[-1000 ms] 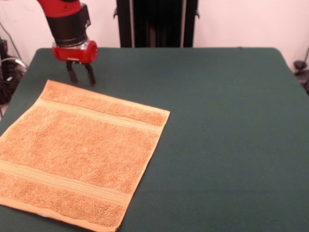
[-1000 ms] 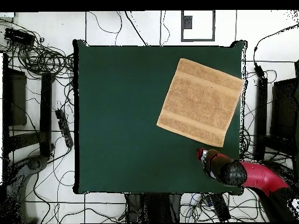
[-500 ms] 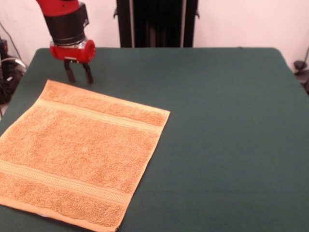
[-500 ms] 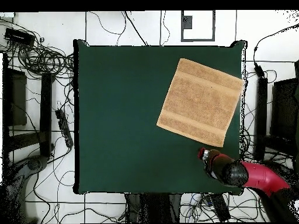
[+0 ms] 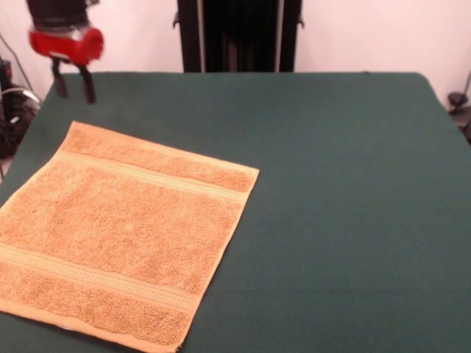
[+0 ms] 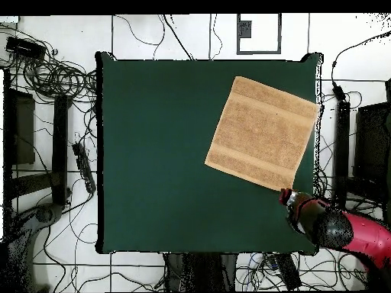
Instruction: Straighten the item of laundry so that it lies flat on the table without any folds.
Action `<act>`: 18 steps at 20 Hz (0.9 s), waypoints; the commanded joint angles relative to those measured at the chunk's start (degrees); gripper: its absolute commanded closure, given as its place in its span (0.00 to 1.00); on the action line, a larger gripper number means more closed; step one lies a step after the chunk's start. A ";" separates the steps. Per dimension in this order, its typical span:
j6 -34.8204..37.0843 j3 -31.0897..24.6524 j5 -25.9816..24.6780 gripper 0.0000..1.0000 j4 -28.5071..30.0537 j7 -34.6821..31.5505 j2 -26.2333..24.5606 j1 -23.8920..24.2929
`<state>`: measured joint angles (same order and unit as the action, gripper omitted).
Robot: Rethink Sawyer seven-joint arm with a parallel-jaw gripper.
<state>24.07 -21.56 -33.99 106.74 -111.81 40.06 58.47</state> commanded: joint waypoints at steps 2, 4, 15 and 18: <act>6.62 -3.48 3.51 0.00 1.61 2.28 4.14 -2.58; 5.83 -2.76 2.97 0.00 1.25 1.78 3.54 -2.99; 1.29 -0.47 0.67 0.00 -1.92 -1.11 0.40 -5.00; 2.01 -1.00 0.75 0.00 -3.32 0.14 -0.15 -4.43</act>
<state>24.74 -21.15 -33.33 106.07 -111.81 44.25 56.94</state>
